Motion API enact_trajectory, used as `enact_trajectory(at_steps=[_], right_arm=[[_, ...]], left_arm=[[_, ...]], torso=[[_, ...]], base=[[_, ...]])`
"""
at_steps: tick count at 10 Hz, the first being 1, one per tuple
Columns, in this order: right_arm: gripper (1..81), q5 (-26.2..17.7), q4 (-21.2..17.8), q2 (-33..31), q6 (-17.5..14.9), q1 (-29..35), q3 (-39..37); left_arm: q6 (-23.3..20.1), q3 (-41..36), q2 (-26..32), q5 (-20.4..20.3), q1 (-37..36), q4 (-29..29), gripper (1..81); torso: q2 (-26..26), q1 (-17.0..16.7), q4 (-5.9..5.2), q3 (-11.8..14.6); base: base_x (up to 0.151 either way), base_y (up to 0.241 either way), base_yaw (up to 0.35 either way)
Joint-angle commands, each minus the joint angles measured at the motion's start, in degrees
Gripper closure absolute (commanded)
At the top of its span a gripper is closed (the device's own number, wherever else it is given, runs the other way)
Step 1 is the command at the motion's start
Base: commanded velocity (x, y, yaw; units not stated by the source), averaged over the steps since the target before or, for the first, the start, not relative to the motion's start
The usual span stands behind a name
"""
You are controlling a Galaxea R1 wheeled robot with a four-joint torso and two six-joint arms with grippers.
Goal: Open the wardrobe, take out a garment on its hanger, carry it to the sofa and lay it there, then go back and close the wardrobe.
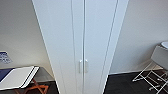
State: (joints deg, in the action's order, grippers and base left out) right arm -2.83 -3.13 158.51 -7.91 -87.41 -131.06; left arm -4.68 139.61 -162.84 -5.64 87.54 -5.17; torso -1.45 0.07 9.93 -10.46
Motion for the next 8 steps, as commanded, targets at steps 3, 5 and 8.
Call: enact_trajectory(at_steps=[3,5,8], right_arm=[[1.0,-3.50,-0.38,-0.01,-0.17,1.92,-1.20],[1.0,-3.41,-0.12,0.78,-0.26,1.57,-1.99],[1.0,-3.32,-0.21,0.78,-0.26,1.66,-1.99]], left_arm=[[-0.42,-0.39,0.58,3.36,-1.10,-0.63,1.0],[-0.42,-0.39,0.58,3.36,-1.10,-0.63,1.0],[-0.42,-0.39,0.50,3.36,-1.10,-0.63,1.0]], torso=[[0.00,0.02,0.00,0.00],[0.02,0.02,0.00,0.00],[0.00,0.00,0.00,-0.02]], base=[[0.111,0.000,0.000],[0.093,0.000,0.000],[0.074,0.000,0.000]])
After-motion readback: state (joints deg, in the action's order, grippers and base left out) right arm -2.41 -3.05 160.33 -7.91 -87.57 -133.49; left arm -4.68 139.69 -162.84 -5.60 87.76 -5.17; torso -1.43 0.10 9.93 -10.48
